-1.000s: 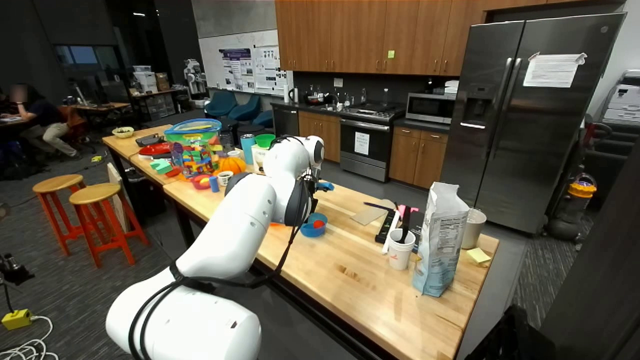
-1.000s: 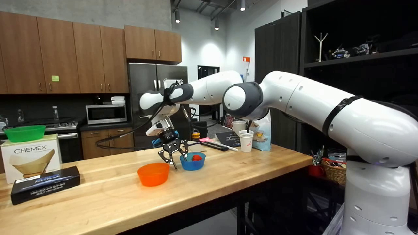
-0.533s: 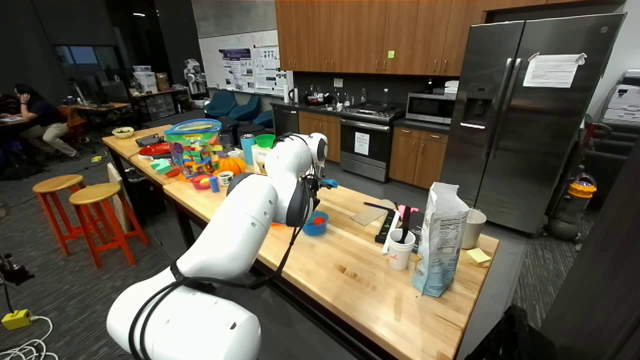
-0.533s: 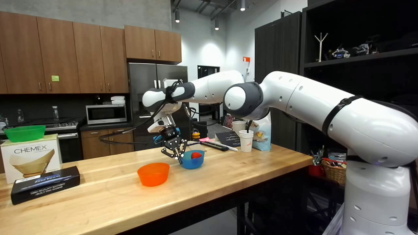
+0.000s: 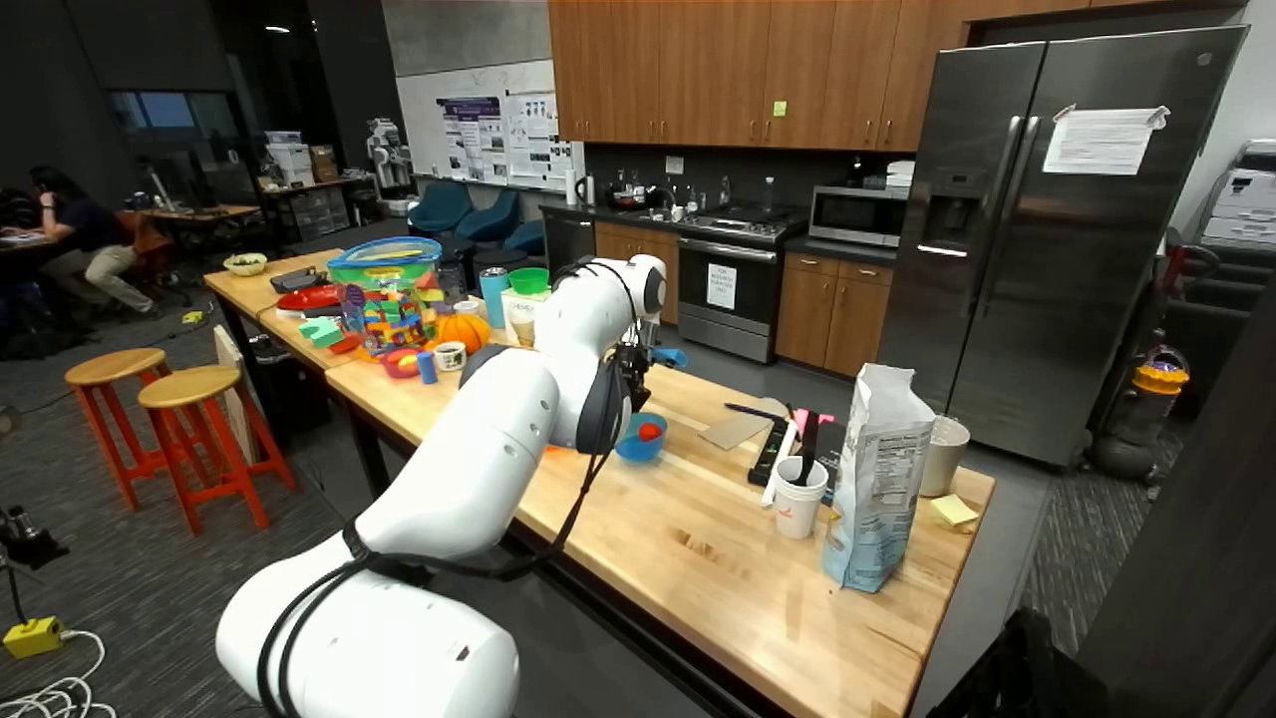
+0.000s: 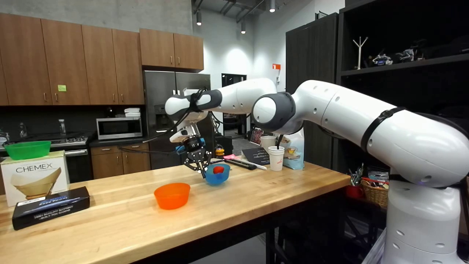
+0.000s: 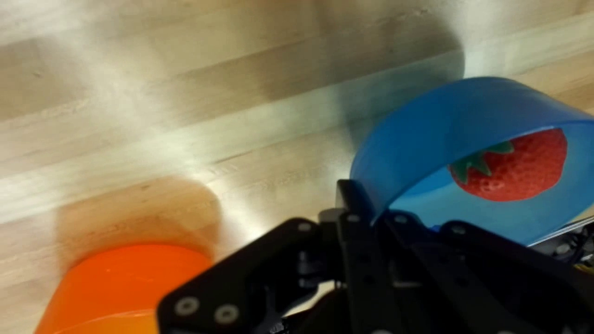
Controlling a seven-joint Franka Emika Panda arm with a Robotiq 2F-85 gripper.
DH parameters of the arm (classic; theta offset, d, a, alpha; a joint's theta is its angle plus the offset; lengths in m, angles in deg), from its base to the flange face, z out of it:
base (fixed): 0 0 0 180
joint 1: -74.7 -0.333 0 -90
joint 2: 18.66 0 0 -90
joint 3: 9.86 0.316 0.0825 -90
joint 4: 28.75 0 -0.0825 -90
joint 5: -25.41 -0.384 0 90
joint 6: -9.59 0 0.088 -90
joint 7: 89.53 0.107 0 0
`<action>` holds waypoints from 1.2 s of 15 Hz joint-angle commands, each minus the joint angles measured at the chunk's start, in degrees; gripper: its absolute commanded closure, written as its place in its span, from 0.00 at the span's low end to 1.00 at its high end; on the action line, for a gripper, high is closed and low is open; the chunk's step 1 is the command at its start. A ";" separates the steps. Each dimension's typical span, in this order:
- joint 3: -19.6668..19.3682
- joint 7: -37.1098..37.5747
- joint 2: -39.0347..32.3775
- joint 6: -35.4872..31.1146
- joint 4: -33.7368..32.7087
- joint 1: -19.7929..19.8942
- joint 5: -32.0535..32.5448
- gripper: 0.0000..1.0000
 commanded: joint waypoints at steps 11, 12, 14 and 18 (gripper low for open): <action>2.28 -7.91 1.22 2.35 -5.07 -0.97 -0.54 0.99; -0.48 -9.82 -1.20 5.24 -10.72 -2.94 -2.23 0.99; -1.41 -12.44 -1.07 6.72 -12.04 -3.92 -2.23 0.99; 16.51 -9.30 3.81 3.55 -2.62 -0.84 11.33 0.99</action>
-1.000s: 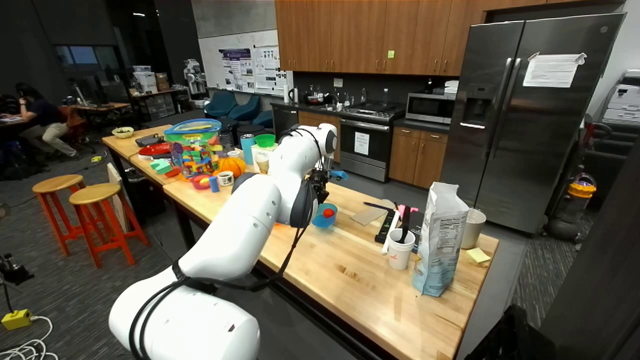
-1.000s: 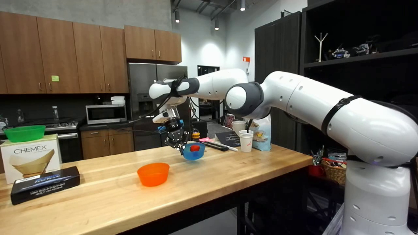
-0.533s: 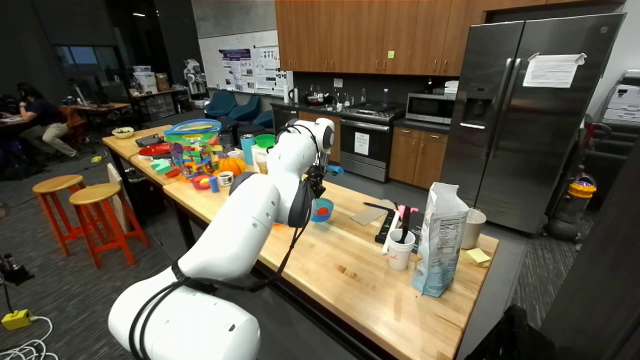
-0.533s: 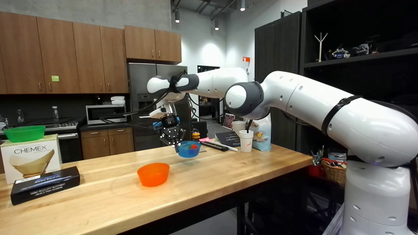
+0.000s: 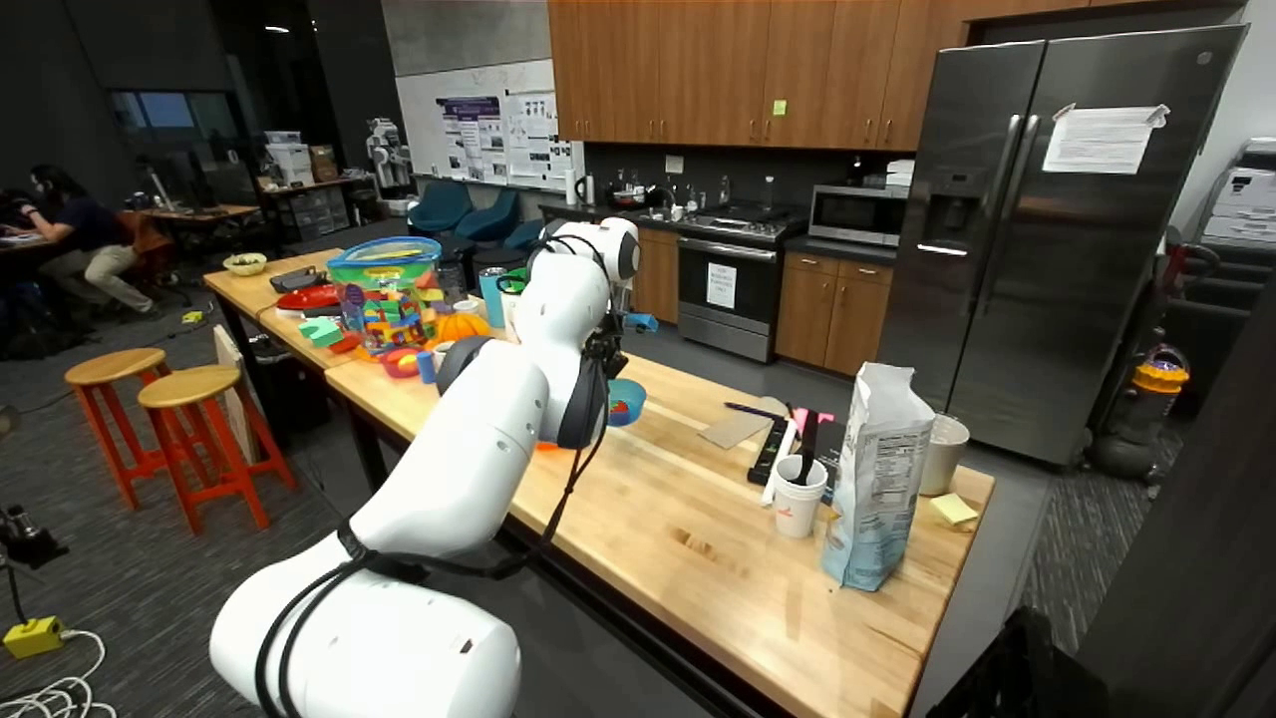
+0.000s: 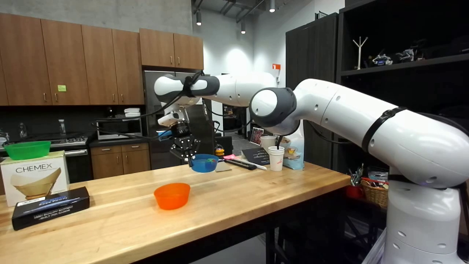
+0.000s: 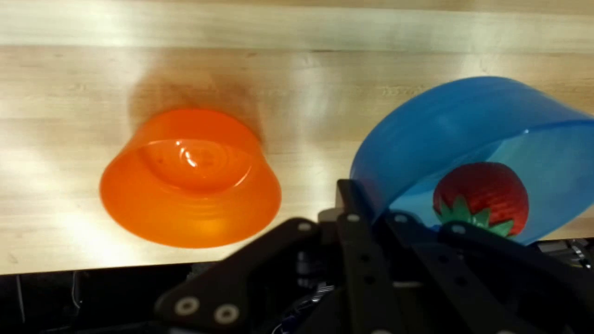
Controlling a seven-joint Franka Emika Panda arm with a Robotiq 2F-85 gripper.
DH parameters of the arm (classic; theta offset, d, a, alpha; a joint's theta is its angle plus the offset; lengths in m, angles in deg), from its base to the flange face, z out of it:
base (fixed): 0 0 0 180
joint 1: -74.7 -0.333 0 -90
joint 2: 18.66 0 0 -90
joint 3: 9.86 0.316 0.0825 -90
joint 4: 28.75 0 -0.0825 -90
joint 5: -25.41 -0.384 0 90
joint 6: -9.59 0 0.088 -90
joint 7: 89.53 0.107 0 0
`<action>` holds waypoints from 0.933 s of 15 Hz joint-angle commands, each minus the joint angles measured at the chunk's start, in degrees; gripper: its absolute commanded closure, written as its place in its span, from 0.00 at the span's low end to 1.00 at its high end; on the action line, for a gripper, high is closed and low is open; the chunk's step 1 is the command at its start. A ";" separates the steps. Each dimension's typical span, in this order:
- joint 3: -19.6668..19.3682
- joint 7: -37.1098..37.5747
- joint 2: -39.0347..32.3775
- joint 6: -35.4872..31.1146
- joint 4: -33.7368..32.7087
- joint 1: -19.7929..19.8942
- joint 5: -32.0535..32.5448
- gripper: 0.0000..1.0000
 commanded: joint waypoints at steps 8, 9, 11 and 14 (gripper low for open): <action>28.54 0.09 2.84 -1.79 10.43 7.11 20.09 0.99; 30.71 0.09 2.61 -1.97 10.87 8.07 21.77 0.99; 34.81 0.09 2.18 -2.26 11.96 10.10 24.98 0.99; 39.26 0.08 1.69 -2.37 13.03 12.56 29.31 0.99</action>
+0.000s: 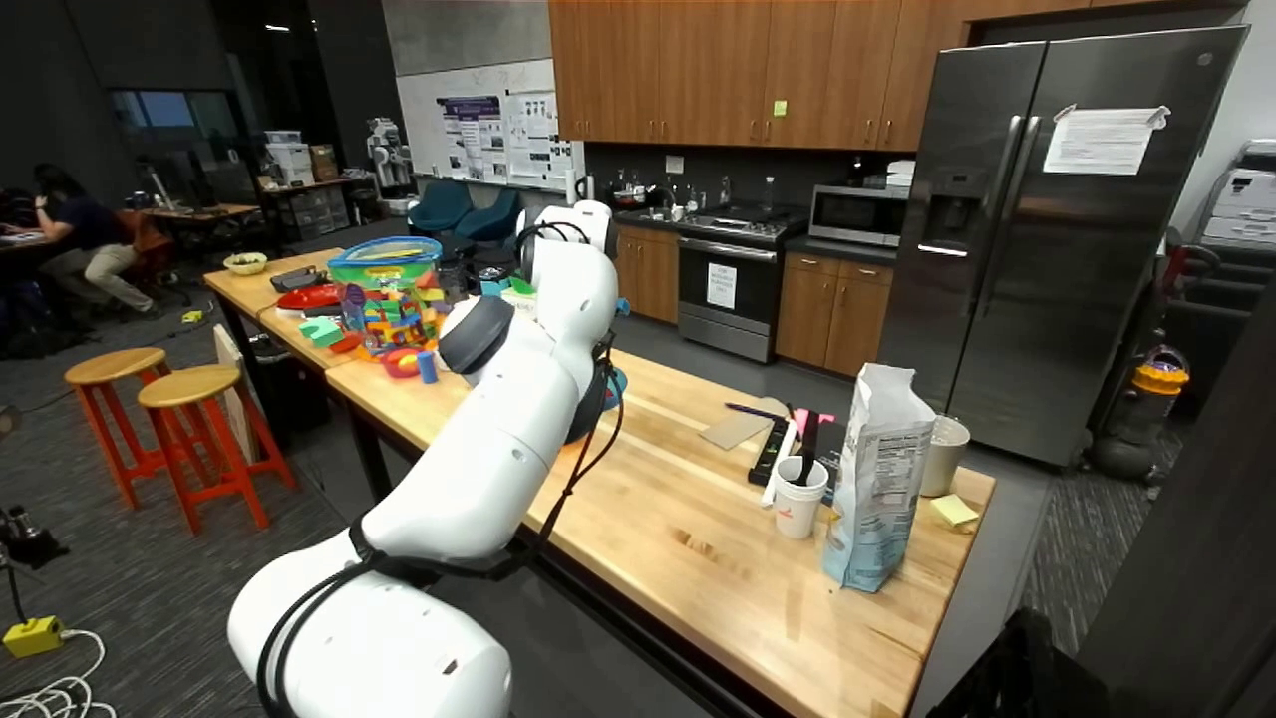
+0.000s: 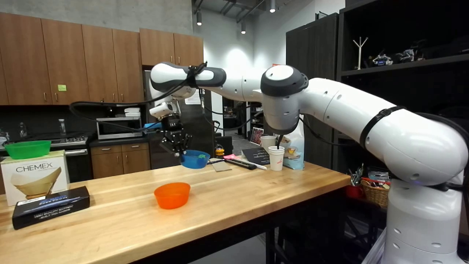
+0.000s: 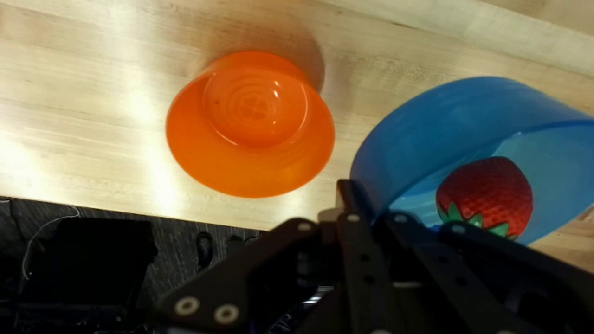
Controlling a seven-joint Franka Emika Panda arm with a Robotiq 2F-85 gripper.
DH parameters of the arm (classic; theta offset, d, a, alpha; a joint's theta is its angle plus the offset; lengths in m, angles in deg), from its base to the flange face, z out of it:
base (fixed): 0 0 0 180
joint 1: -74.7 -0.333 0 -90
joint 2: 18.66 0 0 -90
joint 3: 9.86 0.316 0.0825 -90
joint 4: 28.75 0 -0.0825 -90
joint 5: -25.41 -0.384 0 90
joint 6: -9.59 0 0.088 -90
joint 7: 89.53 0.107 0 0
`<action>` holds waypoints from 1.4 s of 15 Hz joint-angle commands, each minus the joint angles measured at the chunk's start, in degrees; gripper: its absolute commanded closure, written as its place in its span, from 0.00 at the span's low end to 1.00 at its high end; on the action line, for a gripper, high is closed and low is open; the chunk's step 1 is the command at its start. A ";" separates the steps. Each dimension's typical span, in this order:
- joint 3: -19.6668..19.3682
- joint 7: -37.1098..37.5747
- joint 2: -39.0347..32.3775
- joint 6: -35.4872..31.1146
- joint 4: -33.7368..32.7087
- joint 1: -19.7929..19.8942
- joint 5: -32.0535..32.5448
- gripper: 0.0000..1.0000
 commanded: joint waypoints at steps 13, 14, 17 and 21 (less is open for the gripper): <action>18.04 -0.01 -0.13 0.14 13.73 9.22 17.58 0.96; 18.04 -0.01 -0.14 0.14 13.92 9.38 17.58 0.96; 19.43 -0.01 -0.50 -0.33 15.59 10.34 18.11 0.99; 26.87 -0.07 -2.79 -1.72 22.53 13.81 20.50 0.99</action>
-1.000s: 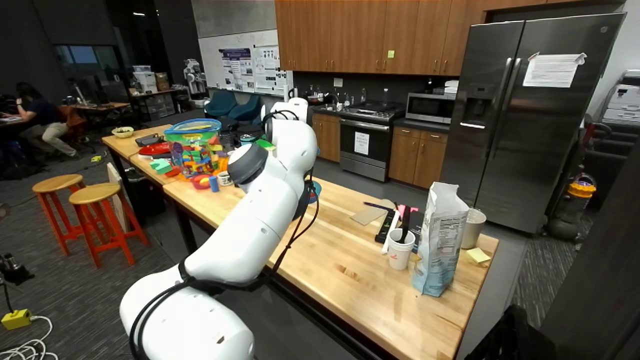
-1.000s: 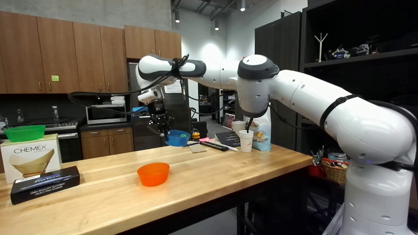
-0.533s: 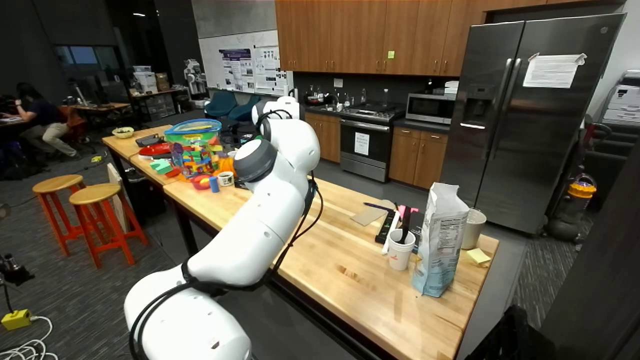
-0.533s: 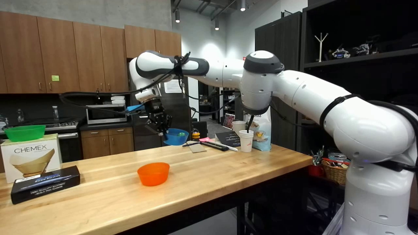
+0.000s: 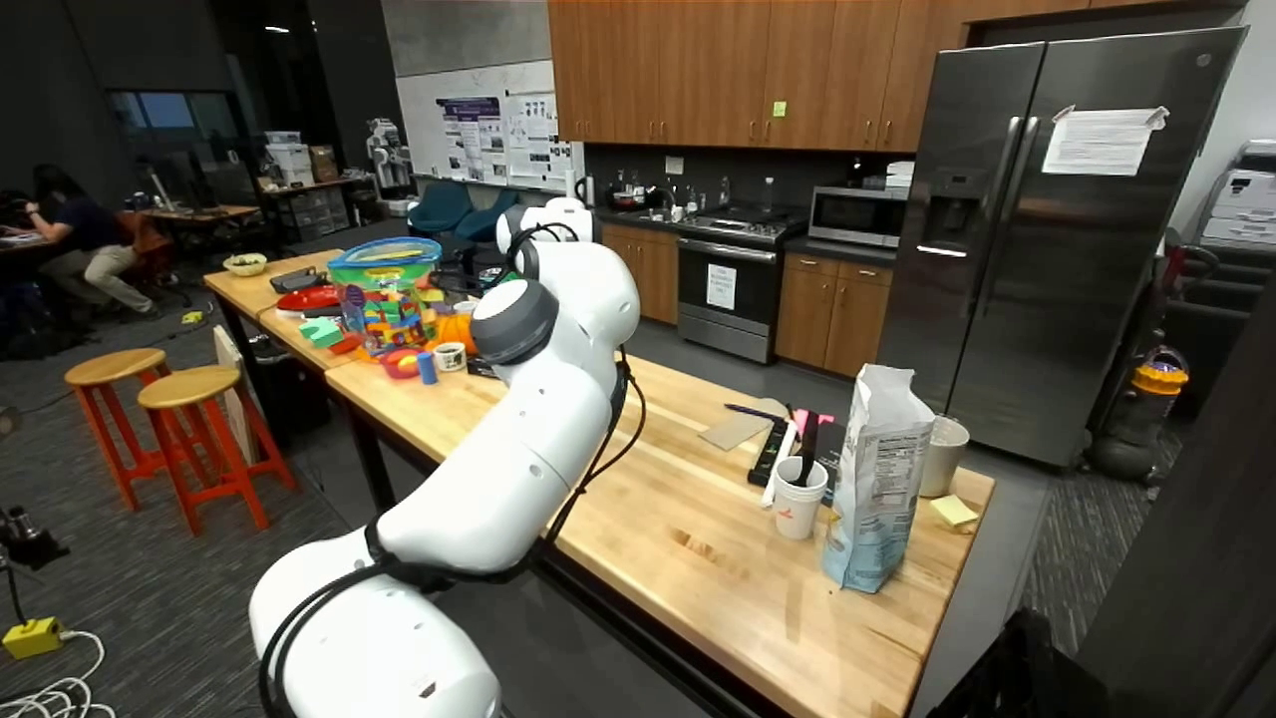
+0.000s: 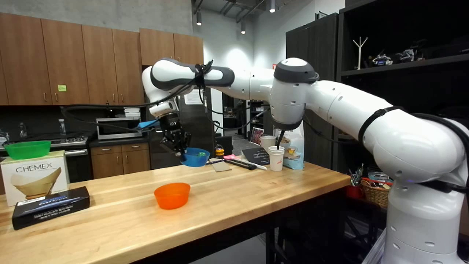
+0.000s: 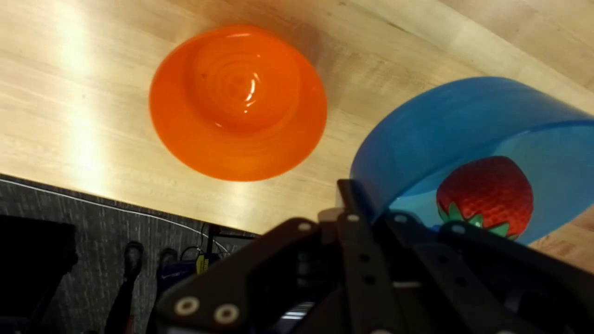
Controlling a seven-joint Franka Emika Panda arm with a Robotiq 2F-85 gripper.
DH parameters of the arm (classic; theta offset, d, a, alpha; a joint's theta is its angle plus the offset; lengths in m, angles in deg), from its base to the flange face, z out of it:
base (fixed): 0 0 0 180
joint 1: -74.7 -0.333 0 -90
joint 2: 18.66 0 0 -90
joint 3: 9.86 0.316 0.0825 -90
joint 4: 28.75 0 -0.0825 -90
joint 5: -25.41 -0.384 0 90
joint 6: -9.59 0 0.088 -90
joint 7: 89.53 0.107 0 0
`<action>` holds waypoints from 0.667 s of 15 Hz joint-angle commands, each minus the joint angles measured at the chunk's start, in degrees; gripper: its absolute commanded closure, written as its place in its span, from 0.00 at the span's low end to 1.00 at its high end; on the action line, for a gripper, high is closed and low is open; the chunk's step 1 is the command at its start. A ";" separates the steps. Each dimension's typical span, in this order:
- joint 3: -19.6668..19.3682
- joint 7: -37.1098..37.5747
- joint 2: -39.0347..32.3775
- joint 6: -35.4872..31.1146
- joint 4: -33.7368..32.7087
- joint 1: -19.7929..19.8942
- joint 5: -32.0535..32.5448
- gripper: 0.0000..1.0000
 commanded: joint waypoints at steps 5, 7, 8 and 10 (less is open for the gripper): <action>20.75 0.01 -7.99 -3.57 15.99 10.04 10.33 0.99; 25.94 0.00 -11.60 -4.32 19.45 12.38 13.19 0.99; 28.26 -0.01 -13.48 -4.62 20.92 13.25 14.51 0.99; 31.47 -0.02 -16.92 -4.86 23.01 13.94 16.34 0.99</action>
